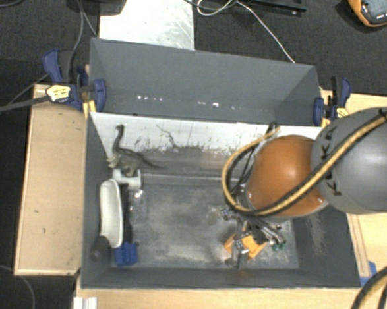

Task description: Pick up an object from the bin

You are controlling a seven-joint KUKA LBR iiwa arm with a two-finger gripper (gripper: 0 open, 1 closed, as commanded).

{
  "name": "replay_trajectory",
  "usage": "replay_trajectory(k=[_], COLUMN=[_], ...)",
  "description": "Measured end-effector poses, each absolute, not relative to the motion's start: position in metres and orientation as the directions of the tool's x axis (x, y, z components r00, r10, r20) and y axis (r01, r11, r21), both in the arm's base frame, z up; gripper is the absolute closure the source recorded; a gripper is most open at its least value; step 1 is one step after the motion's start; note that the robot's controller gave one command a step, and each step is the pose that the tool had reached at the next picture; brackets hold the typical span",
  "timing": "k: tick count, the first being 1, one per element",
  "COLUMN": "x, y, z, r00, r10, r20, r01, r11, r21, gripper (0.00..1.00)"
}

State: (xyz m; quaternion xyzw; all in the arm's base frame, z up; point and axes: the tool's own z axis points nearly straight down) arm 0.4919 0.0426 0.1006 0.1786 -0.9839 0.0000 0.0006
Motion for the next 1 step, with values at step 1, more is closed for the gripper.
replay_trajectory(k=[1], x=[0.4819], y=[-0.0199], z=[0.0718], r00=[-0.883], r10=[-0.468], r20=[-0.017], r01=[-0.468], r11=[0.884], r21=[-0.008], gripper=[0.00])
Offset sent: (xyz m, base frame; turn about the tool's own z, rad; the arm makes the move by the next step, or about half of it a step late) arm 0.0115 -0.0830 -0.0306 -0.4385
